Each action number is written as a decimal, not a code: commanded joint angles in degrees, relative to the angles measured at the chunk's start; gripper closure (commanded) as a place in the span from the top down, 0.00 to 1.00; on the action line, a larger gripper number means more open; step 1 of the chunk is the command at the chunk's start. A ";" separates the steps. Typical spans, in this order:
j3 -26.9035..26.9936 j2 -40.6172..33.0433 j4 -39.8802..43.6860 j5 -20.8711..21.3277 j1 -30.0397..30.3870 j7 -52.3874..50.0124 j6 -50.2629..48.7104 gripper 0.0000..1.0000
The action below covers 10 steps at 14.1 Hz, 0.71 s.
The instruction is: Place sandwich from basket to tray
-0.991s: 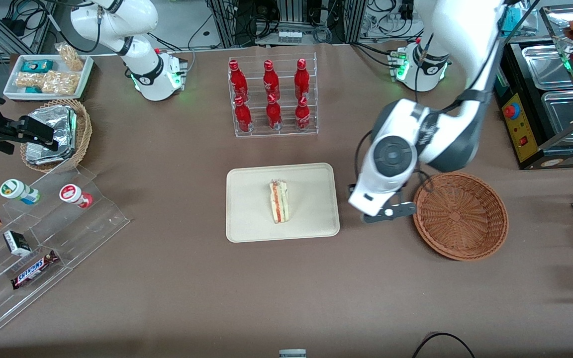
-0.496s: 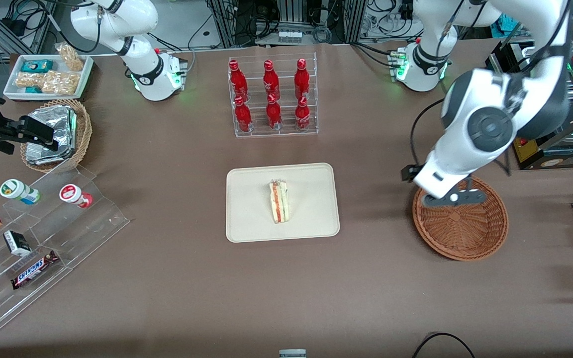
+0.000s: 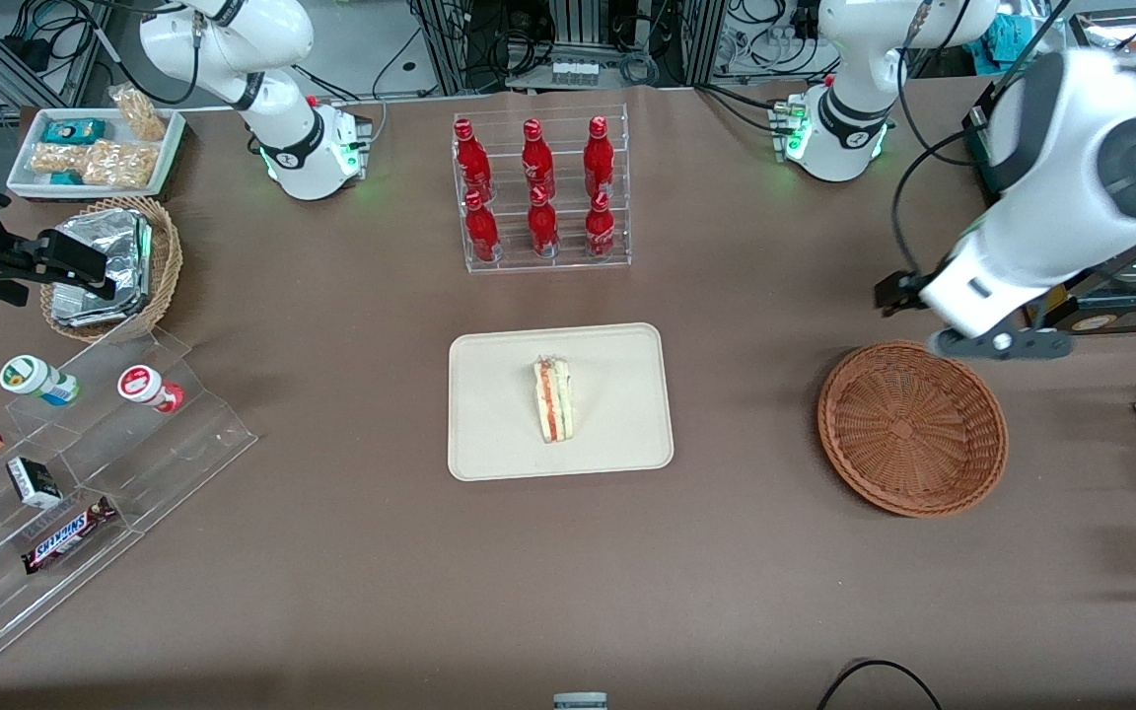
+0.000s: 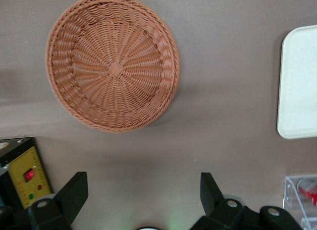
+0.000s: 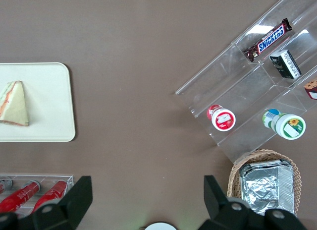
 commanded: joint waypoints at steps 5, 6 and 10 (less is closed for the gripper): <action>6.14 -4.06 7.44 -0.98 1.48 6.37 -5.88 1.00; 7.63 -3.89 8.67 -1.07 1.13 6.37 -5.80 1.00; 11.86 -2.04 11.84 -3.35 -1.51 6.37 -5.36 1.00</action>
